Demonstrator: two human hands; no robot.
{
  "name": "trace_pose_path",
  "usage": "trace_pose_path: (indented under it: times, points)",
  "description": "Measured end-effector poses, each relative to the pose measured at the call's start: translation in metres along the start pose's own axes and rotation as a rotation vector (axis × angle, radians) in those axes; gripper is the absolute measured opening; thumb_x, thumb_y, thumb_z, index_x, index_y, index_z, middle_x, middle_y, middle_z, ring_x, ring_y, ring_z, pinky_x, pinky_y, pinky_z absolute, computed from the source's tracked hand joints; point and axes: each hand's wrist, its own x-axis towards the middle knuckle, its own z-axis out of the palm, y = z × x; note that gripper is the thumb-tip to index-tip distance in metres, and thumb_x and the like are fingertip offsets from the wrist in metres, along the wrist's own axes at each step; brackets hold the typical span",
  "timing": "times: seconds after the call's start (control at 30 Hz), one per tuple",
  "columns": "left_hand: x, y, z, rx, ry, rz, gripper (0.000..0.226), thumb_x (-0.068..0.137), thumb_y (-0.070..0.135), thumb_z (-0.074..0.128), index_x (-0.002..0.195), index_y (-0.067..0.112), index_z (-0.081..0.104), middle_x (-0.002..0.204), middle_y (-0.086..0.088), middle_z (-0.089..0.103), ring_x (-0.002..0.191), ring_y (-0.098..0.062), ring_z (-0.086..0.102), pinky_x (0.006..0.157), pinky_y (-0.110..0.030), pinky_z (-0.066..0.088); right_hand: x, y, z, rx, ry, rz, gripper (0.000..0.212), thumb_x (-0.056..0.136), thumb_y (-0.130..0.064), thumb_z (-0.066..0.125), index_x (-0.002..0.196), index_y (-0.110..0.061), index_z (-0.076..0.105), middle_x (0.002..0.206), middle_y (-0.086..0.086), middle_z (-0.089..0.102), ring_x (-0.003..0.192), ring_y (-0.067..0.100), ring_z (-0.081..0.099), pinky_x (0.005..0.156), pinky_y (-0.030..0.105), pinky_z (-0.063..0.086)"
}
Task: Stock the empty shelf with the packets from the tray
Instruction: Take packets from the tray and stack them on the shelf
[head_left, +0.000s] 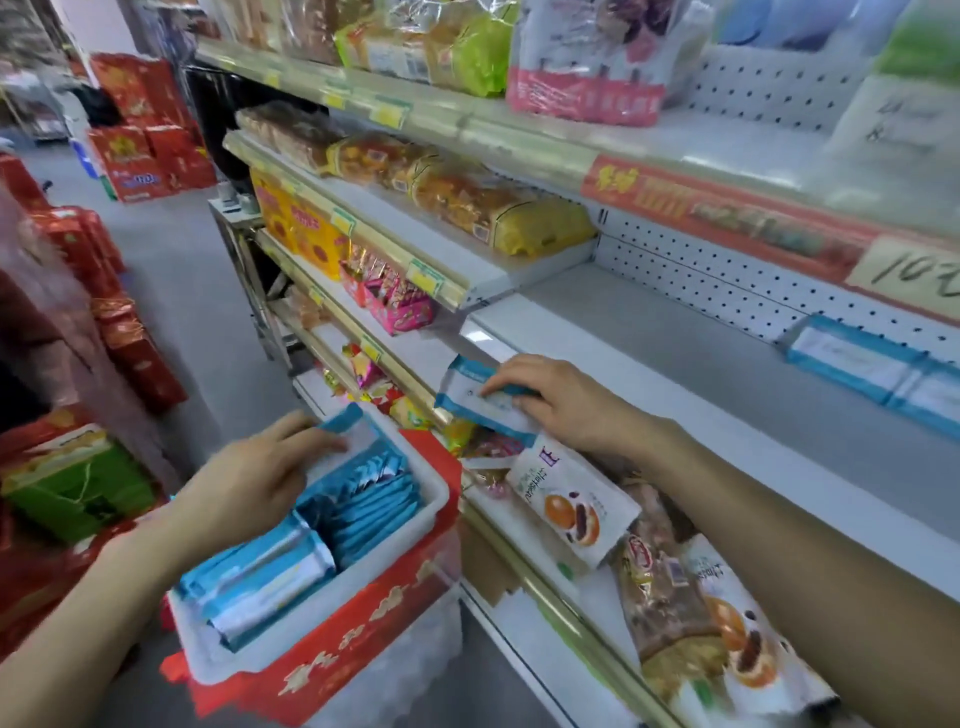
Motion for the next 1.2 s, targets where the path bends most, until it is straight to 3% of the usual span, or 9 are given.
trace_pose_path:
  times: [0.23, 0.47, 0.53, 0.63, 0.7, 0.87, 0.93, 1.0, 1.2]
  points:
    - [0.109, 0.088, -0.014, -0.029, 0.006, 0.262, 0.049, 0.088, 0.023, 0.038, 0.132, 0.034, 0.057, 0.13, 0.012, 0.045, 0.095, -0.017, 0.059, 0.071, -0.034, 0.05, -0.101, 0.052, -0.074, -0.088, 0.195, 0.279, 0.043, 0.094, 0.003, 0.053, 0.12, -0.027, 0.068, 0.122, -0.005, 0.062, 0.11, 0.014, 0.055, 0.094, 0.031, 0.042]
    - [0.156, 0.167, 0.005, -0.063, 0.022, 0.477, 0.053, 0.087, 0.027, 0.037, 0.133, 0.04, 0.058, 0.133, 0.012, 0.047, 0.098, -0.02, 0.06, 0.073, -0.036, 0.055, -0.216, 0.121, -0.148, -0.306, 0.35, 0.608, 0.047, 0.087, 0.011, 0.043, 0.109, -0.018, 0.073, 0.121, 0.003, 0.067, 0.105, 0.019, 0.059, 0.081, 0.021, 0.034]
    - [0.16, 0.182, 0.01, -0.069, 0.035, 0.528, 0.052, 0.087, 0.032, 0.033, 0.132, 0.038, 0.059, 0.131, 0.011, 0.048, 0.096, -0.023, 0.063, 0.07, -0.04, 0.058, -0.243, 0.148, -0.16, -0.351, 0.386, 0.683, 0.049, 0.085, 0.009, 0.042, 0.107, -0.022, 0.073, 0.121, 0.004, 0.069, 0.106, 0.025, 0.062, 0.082, 0.022, 0.04]
    - [0.168, 0.197, 0.018, -0.086, 0.034, 0.575, 0.051, 0.088, 0.033, 0.032, 0.131, 0.037, 0.058, 0.127, 0.012, 0.049, 0.092, -0.022, 0.063, 0.068, -0.036, 0.056, -0.27, 0.18, -0.175, -0.381, 0.394, 0.808, 0.05, 0.085, 0.004, 0.042, 0.109, -0.031, 0.07, 0.123, 0.005, 0.066, 0.106, 0.03, 0.062, 0.09, 0.037, 0.052]
    - [0.169, 0.206, 0.025, -0.099, 0.029, 0.6, 0.05, 0.088, 0.032, 0.033, 0.132, 0.036, 0.059, 0.125, 0.01, 0.05, 0.09, -0.02, 0.062, 0.066, -0.035, 0.056, -0.277, 0.197, -0.178, -0.41, 0.365, 0.829, 0.049, 0.087, 0.005, 0.044, 0.113, -0.027, 0.07, 0.127, 0.008, 0.063, 0.112, 0.031, 0.058, 0.094, 0.039, 0.049]
    - [0.161, 0.217, 0.041, -0.138, 0.003, 0.6, 0.049, 0.09, 0.032, 0.033, 0.132, 0.038, 0.057, 0.128, 0.01, 0.05, 0.085, -0.019, 0.062, 0.063, -0.032, 0.057, -0.268, 0.228, -0.177, -0.431, 0.362, 0.865, 0.049, 0.091, 0.006, 0.043, 0.115, -0.028, 0.069, 0.126, 0.008, 0.059, 0.109, 0.03, 0.056, 0.085, 0.035, 0.045]
    - [0.157, 0.219, 0.044, -0.132, -0.013, 0.592, 0.048, 0.091, 0.031, 0.034, 0.133, 0.038, 0.056, 0.127, 0.012, 0.049, 0.082, -0.016, 0.06, 0.062, -0.016, 0.05, -0.259, 0.236, -0.176, -0.424, 0.373, 0.852, 0.05, 0.09, 0.009, 0.042, 0.114, -0.026, 0.069, 0.124, 0.008, 0.06, 0.106, 0.03, 0.057, 0.086, 0.037, 0.047]
    - [0.154, 0.219, 0.047, -0.091, -0.012, 0.589, 0.047, 0.091, 0.029, 0.036, 0.132, 0.035, 0.058, 0.125, 0.009, 0.053, 0.076, -0.01, 0.055, 0.048, -0.006, 0.038, -0.25, 0.241, -0.175, -0.438, 0.373, 0.826, 0.05, 0.09, 0.011, 0.041, 0.114, -0.023, 0.068, 0.123, 0.011, 0.059, 0.103, 0.032, 0.057, 0.087, 0.039, 0.049]
    - [0.152, 0.209, 0.053, -0.077, -0.051, 0.565, 0.046, 0.096, 0.035, 0.03, 0.135, 0.038, 0.054, 0.128, 0.005, 0.055, 0.078, -0.011, 0.06, 0.046, -0.006, 0.04, -0.232, 0.273, -0.173, -0.523, 0.336, 0.829, 0.045, 0.089, 0.003, 0.048, 0.114, -0.033, 0.061, 0.123, 0.011, 0.058, 0.1, 0.034, 0.059, 0.084, 0.052, 0.056]
